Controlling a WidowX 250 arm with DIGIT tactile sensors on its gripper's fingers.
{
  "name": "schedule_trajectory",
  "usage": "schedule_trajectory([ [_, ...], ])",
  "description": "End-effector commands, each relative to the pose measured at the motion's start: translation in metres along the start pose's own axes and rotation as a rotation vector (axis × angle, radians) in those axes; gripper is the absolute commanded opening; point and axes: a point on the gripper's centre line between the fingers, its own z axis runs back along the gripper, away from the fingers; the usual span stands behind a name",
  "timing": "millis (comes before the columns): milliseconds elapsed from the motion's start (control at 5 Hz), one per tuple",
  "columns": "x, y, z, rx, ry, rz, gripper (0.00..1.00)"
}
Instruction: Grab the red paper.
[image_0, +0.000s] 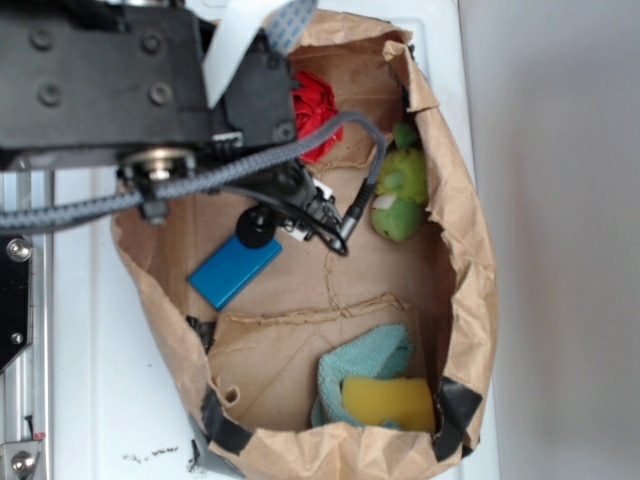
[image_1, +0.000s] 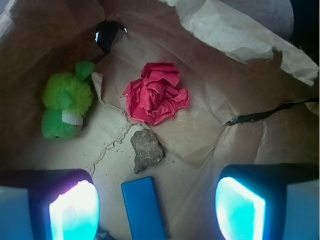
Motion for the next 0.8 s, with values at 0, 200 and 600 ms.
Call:
schedule_trajectory([
  [0, 0.009, 0.007, -0.029, 0.024, -0.069, 0.126, 1.0],
  [200, 0.025, -0.006, -0.044, 0.041, -0.076, 0.13, 1.0],
  [600, 0.041, -0.006, -0.054, 0.032, -0.08, 0.141, 1.0],
])
